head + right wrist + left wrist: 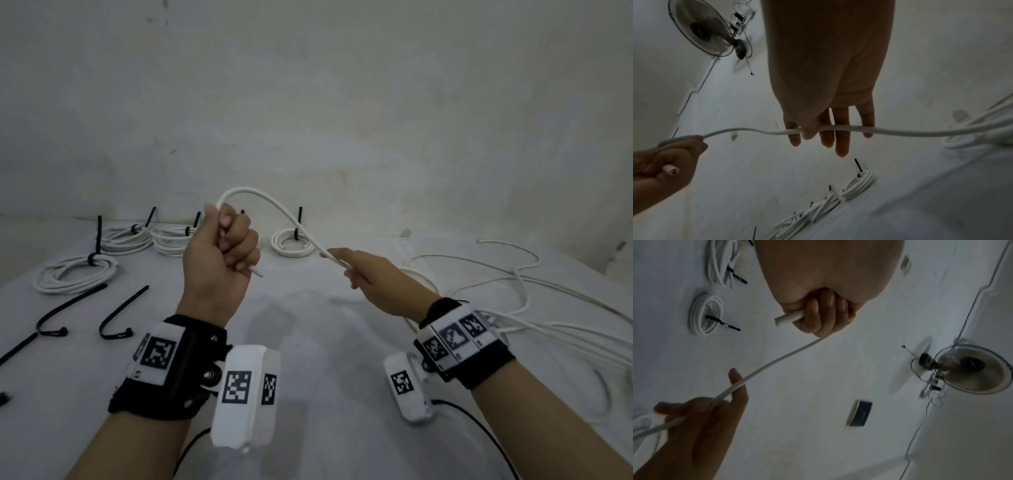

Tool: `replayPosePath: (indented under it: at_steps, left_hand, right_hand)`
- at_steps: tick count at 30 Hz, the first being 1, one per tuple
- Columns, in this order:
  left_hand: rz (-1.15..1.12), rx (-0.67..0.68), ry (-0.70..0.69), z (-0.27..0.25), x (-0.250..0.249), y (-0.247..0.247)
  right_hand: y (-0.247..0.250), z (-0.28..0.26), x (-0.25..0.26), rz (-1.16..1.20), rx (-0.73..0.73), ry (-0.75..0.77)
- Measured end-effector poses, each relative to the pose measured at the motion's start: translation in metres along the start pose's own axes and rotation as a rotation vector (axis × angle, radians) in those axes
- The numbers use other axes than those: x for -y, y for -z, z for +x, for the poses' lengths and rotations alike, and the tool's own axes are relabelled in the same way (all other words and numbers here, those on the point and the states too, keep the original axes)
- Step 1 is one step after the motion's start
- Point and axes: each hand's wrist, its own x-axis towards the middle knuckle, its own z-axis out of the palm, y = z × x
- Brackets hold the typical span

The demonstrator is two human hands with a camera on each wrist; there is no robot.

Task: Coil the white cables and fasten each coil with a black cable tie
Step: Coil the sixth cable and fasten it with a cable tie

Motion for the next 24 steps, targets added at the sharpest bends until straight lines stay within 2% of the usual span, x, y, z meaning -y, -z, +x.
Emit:
replayPosePath:
  at_steps: [3,8,9,12,14,16,19,22,24]
  left_hand:
    - [-0.020,-0.028,-0.033,0.004,-0.004,0.007]
    - [0.025,-0.050,-0.030,0.006,0.004,0.010]
    - [0.046,-0.053,-0.018,0.006,0.007,0.010]
    - [0.112,-0.044,0.047,0.005,0.019,0.009]
    - [0.180,-0.022,0.110,0.003,0.026,0.007]
    - [0.276,0.007,0.164,-0.001,0.032,0.002]
    - [0.371,0.027,0.189,-0.008,0.039,-0.005]
    - [0.361,0.044,0.169,-0.009,0.044,-0.008]
    - [0.341,0.046,0.163,-0.009,0.047,-0.009]
  right_hand:
    - [0.006,-0.005,0.008,-0.138,0.122,-0.005]
    - [0.010,-0.008,0.035,-0.530,0.265,0.100]
    - [0.010,-0.007,0.043,-0.583,0.219,0.164]
    - [0.010,-0.012,0.063,-0.632,-0.053,0.531]
    - [0.010,-0.013,0.073,-0.578,-0.104,0.655]
    - [0.018,-0.014,0.086,-0.492,-0.088,0.663]
    - [0.030,-0.014,0.095,-0.370,-0.027,0.575]
    - [0.037,-0.013,0.096,-0.301,0.063,0.422]
    - [0.040,-0.014,0.097,-0.322,0.076,0.389]
